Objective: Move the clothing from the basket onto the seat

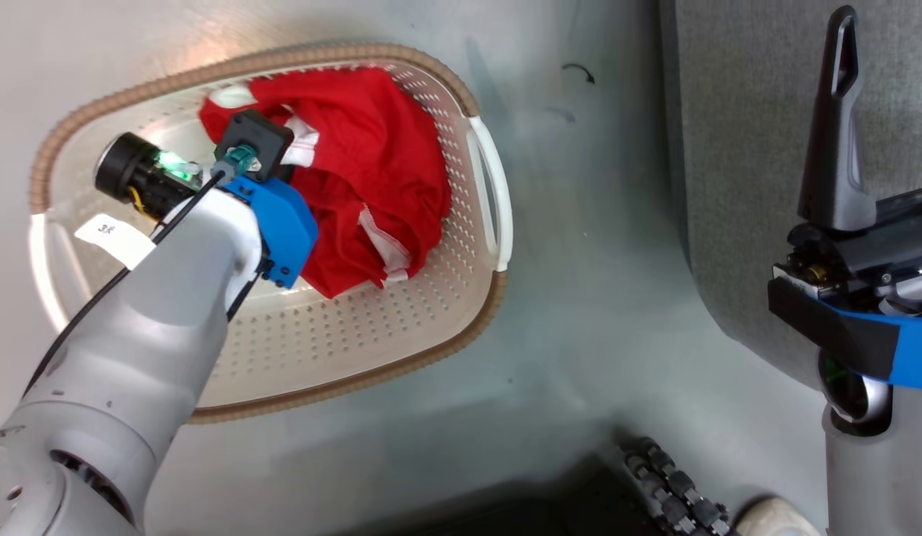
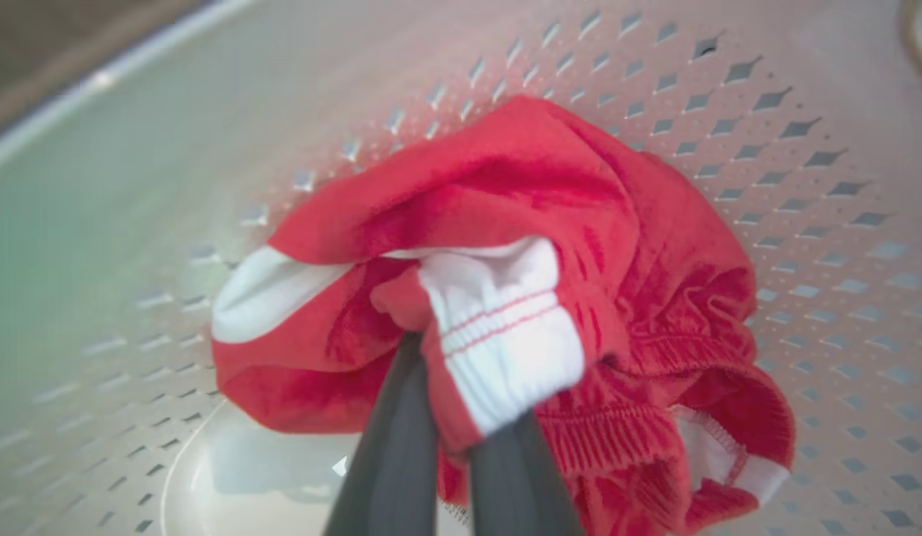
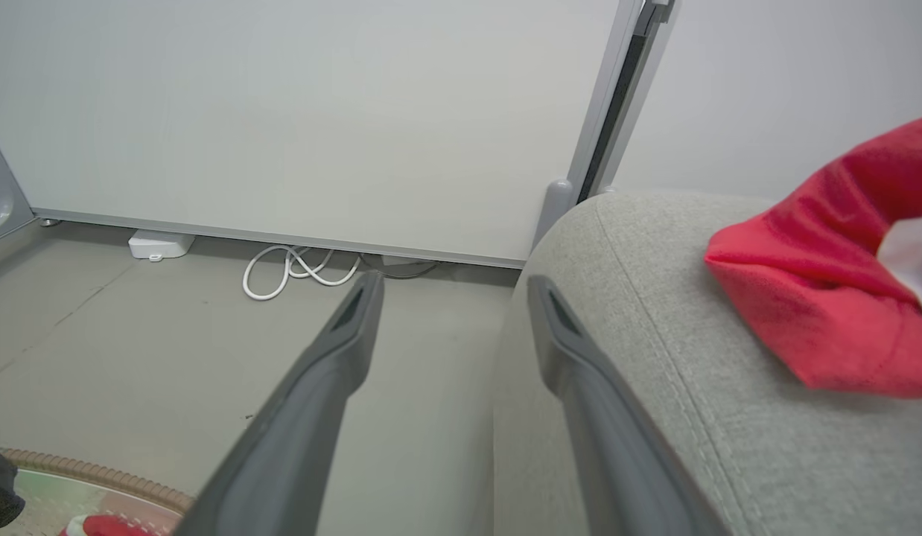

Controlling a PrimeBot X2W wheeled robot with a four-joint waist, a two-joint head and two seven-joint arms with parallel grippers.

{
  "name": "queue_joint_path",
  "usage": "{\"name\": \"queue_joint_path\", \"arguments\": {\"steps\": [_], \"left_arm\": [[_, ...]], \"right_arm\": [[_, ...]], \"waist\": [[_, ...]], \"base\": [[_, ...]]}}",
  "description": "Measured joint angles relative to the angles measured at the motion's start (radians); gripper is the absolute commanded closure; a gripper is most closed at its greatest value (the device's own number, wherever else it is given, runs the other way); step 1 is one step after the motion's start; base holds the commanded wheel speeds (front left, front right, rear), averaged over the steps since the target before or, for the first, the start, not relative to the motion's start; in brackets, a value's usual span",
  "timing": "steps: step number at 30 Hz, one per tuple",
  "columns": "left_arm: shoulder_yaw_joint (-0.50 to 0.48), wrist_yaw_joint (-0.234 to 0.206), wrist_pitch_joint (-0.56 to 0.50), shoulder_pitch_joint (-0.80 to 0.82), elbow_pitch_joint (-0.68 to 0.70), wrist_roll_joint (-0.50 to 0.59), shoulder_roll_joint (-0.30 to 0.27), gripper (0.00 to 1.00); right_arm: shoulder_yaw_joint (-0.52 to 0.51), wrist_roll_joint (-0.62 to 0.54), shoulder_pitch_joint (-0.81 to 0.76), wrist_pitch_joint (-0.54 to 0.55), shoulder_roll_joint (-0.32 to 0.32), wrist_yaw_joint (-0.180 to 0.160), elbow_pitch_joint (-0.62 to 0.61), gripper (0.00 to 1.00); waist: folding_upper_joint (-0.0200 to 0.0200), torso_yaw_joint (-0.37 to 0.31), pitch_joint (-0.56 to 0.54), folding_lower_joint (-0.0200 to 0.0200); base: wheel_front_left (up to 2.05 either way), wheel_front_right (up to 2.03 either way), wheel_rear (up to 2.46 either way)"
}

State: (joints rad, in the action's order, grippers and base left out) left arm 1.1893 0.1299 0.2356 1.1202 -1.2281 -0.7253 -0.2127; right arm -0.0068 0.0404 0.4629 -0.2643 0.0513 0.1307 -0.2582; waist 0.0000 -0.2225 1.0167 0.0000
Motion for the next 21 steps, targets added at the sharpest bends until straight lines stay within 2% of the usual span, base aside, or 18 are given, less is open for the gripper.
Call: {"name": "queue_joint_path", "arguments": {"steps": [7, 10, 21], "left_arm": [[-0.025, 0.000, 0.025, -0.017, 0.045, -0.022, 0.015, 1.00], [-0.082, -0.009, 0.026, -0.034, 0.107, -0.022, 0.008, 1.00], [-0.258, -0.032, 0.026, -0.209, 0.300, 0.094, -0.035, 1.00]], "right_arm": [[-0.014, 0.001, 0.000, 0.000, 0.000, 0.000, 0.036, 0.00], [-0.018, -0.001, -0.002, 0.000, -0.001, 0.000, 0.055, 0.00], [-0.030, 0.002, -0.062, 0.000, -0.001, 0.000, 0.128, 0.00]], "waist": [[0.0000, 0.037, -0.071, 0.0000], [0.0000, 0.052, -0.113, 0.0000], [0.0000, 0.092, -0.318, -0.0001]], "base": [[0.00, 0.00, 0.00], [0.00, 0.00, 0.00], [0.00, 0.00, 0.00]]}}
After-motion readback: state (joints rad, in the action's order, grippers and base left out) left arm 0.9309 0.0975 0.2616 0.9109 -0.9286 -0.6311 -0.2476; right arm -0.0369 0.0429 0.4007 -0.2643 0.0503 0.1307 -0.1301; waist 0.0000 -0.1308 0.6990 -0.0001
